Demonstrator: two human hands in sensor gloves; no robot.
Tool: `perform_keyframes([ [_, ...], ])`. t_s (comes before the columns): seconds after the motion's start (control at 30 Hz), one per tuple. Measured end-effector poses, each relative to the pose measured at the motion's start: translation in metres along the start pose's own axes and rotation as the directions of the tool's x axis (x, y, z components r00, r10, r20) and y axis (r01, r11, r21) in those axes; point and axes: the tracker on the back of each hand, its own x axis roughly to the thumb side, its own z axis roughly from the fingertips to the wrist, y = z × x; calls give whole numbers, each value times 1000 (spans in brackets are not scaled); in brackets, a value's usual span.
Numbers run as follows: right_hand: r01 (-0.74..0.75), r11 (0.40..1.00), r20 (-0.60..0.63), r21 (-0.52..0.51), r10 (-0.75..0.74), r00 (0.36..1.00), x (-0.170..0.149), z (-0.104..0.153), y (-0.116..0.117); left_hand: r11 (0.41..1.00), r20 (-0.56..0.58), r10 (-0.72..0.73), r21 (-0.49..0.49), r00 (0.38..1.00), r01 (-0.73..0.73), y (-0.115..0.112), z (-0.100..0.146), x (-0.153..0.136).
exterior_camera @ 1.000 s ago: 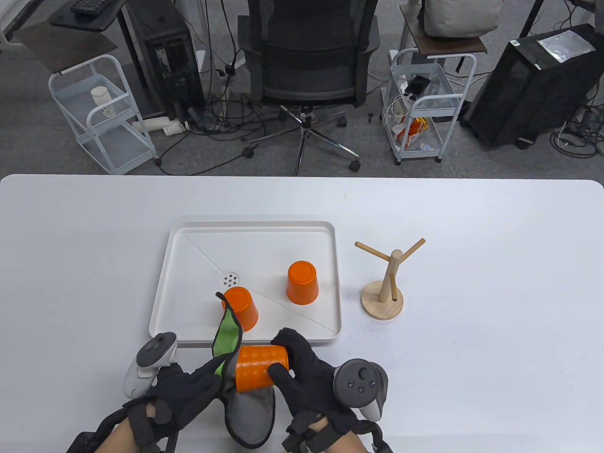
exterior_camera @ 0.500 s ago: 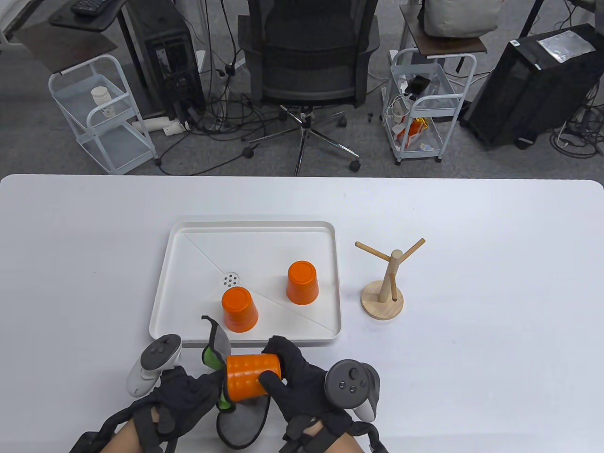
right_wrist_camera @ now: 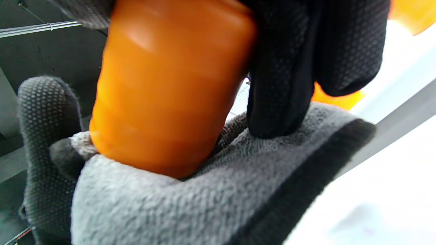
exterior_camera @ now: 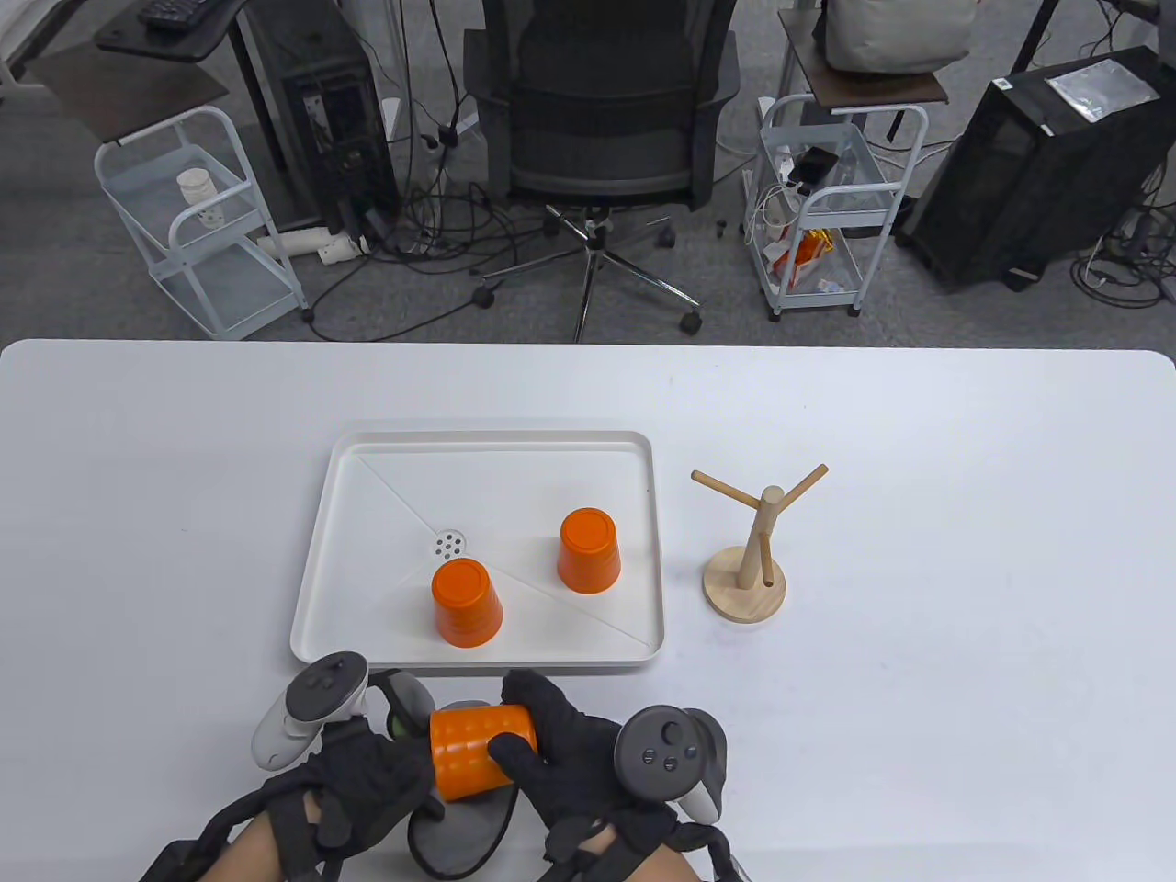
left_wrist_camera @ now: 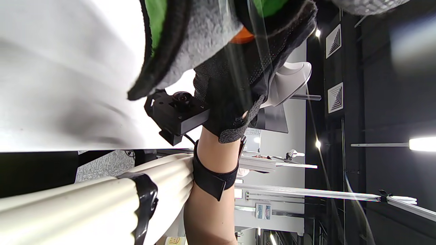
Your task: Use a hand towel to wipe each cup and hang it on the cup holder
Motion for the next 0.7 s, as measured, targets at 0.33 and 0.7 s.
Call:
perform_keyframes([
  [0.33,-91,996,93,9,90,992,6,-1,7,980,62,198,-19,978,-197,8,-1,-8],
  [0.7,-144,989,123,23,140,982,9,1,10,973,30,231,3,972,-232,11,0,-14],
])
